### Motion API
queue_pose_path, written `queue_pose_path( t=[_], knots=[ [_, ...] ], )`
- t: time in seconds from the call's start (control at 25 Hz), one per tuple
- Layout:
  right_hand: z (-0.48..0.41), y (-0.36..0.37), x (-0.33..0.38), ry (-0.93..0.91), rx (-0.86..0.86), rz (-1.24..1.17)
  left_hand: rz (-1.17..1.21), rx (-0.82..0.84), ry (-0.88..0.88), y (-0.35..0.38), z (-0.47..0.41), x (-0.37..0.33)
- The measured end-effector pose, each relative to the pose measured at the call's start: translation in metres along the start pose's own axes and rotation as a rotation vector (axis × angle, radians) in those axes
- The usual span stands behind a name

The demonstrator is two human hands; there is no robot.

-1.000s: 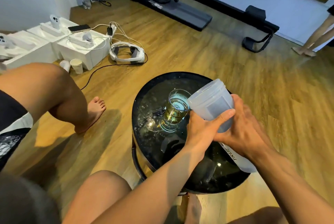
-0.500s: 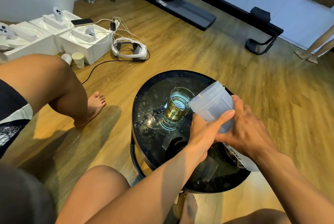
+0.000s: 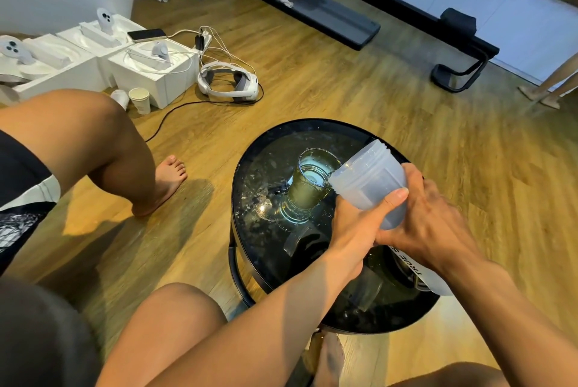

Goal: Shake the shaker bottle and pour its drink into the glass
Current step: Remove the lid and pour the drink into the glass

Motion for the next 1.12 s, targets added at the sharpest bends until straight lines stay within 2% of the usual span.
queue_pose_path(
  t=[1.12],
  knots=[
    [-0.0033,0.0029,0.0020,-0.001,0.030,0.031,0.043,-0.029,-0.015,-0.0008,-0.0018,0.0014]
  ],
)
Point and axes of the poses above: each hand's wrist, its own z-axis away from the middle knuckle, its own y-axis out of the palm, x = y × z, the point moved 7 cm from there along -z, towards the middle knuckle, and after that the axes turned 9 degrees about y, right-handed, at the moved point
